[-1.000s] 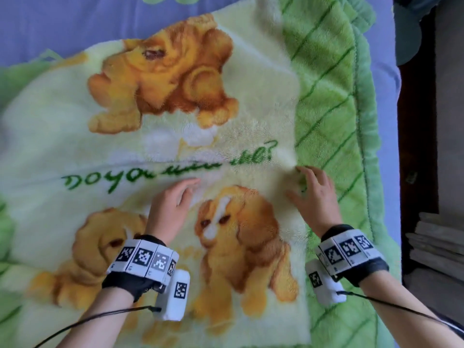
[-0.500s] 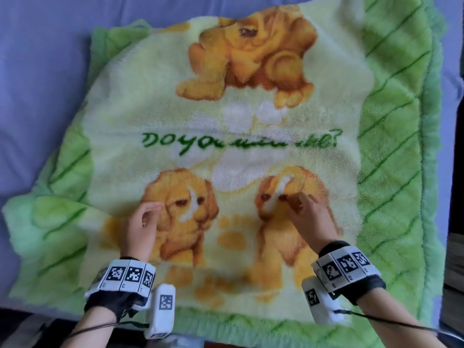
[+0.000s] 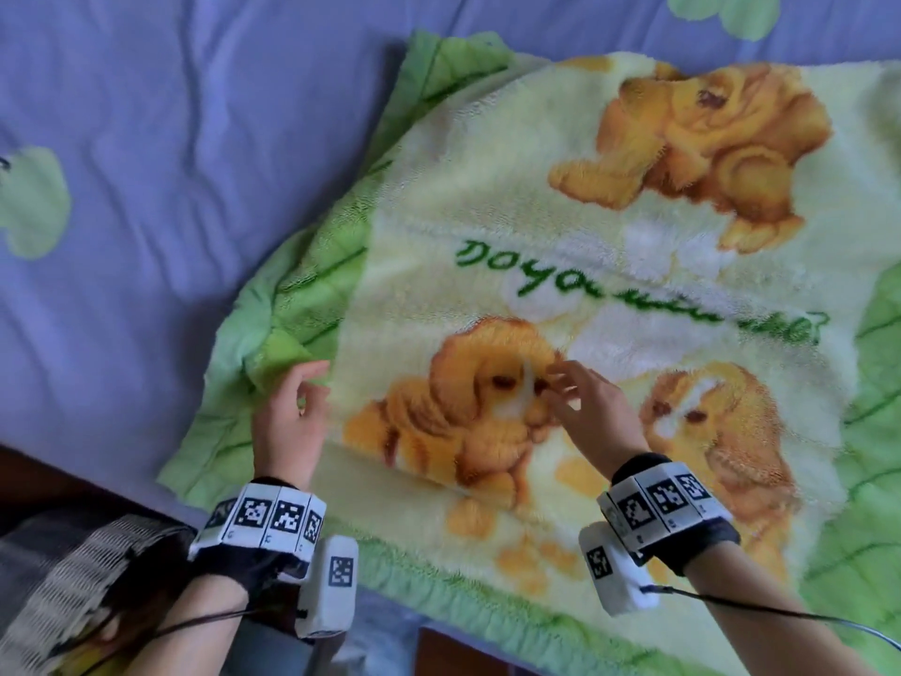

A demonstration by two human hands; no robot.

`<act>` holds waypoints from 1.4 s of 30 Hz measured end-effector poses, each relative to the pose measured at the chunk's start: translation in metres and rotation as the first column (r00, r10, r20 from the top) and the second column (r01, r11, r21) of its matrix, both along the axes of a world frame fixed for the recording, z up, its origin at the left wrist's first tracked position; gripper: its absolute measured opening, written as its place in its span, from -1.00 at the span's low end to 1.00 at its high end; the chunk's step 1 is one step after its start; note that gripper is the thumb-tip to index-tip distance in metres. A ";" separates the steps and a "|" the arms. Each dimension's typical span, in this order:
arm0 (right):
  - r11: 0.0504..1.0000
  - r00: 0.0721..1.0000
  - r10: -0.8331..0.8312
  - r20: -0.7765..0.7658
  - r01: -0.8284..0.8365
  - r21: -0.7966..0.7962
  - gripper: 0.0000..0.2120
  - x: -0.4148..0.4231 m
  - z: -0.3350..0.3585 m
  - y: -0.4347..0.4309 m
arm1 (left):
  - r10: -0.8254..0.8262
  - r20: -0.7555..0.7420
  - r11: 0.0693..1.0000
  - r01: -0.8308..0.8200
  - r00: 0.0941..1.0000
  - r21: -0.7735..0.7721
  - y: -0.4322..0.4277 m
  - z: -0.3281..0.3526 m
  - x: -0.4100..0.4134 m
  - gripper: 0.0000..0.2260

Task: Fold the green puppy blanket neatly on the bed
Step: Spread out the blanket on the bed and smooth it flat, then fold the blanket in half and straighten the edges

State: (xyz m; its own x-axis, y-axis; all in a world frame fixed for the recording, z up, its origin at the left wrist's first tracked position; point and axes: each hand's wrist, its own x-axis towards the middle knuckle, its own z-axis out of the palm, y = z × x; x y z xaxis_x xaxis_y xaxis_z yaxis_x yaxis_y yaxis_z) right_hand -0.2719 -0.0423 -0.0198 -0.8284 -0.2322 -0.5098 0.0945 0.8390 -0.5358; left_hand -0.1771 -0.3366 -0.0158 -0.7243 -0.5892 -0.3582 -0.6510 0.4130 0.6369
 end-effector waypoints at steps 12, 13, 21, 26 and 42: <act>0.999 0.983 -0.002 -0.184 -0.005 -0.037 -0.75 -0.058 0.013 -0.101 | 0.040 0.122 0.997 -0.032 0.992 -0.064 -0.085 -0.019 -0.026 -0.87; 0.999 0.977 0.002 -0.215 -0.009 -0.032 -0.75 -0.066 0.015 -0.107 | 0.051 0.217 0.998 -0.045 0.975 -0.033 -0.089 -0.027 -0.028 -0.85; 1.000 0.881 -0.022 -0.473 0.017 -0.015 -0.70 -0.164 0.032 -0.137 | -0.012 0.414 0.970 -0.090 0.910 0.227 -0.107 -0.049 -0.061 -0.70; 0.936 0.870 0.273 -0.410 -0.142 0.323 -0.52 -0.223 0.031 -0.146 | 0.032 0.552 0.950 -0.197 0.833 0.242 -0.110 -0.058 -0.068 -0.65; 0.814 0.849 0.457 -0.265 -0.279 0.509 -0.68 -0.182 0.016 -0.142 | -0.120 0.639 0.978 -0.022 0.760 0.210 -0.114 -0.068 -0.070 -0.73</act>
State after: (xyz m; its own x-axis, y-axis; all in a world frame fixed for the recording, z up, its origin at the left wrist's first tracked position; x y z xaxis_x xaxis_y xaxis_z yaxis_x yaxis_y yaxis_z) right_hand -0.4537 -0.1843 -0.0034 -0.8673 -0.3845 -0.3160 -0.3939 0.9184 -0.0364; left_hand -0.2467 -0.4501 -0.0835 -0.3045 -0.4272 -0.8513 -0.9177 0.3710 0.1421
